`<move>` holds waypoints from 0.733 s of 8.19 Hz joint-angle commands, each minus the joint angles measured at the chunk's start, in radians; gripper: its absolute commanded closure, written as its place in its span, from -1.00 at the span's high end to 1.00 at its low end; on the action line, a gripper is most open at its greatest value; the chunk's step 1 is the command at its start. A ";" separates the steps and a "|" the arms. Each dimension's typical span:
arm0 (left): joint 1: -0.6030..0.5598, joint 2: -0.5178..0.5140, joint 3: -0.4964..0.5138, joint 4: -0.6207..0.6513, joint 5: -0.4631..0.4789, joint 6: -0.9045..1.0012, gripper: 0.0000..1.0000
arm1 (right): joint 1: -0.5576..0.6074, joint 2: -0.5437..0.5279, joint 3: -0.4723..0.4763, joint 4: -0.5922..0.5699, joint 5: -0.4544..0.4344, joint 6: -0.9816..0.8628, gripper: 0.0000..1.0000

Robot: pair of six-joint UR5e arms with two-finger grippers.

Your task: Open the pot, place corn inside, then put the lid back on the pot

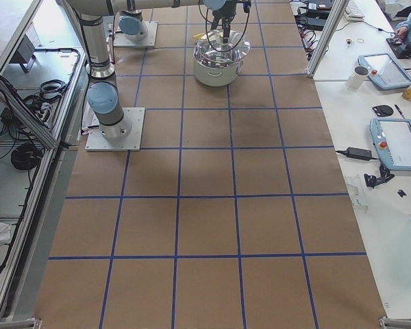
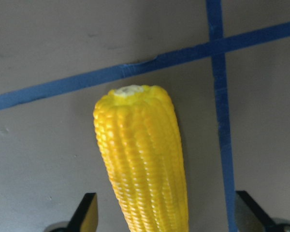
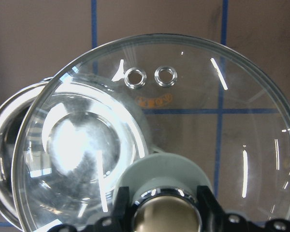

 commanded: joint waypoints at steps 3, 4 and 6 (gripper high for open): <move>0.000 -0.031 -0.003 0.042 0.001 -0.011 0.94 | -0.329 -0.096 -0.004 0.121 -0.049 -0.402 -1.00; 0.000 -0.039 -0.003 0.044 0.001 -0.011 0.93 | -0.366 -0.098 -0.002 0.135 -0.055 -0.410 -1.00; 0.000 -0.042 -0.003 0.044 0.004 -0.009 0.95 | -0.385 -0.098 0.008 0.141 -0.046 -0.417 -1.00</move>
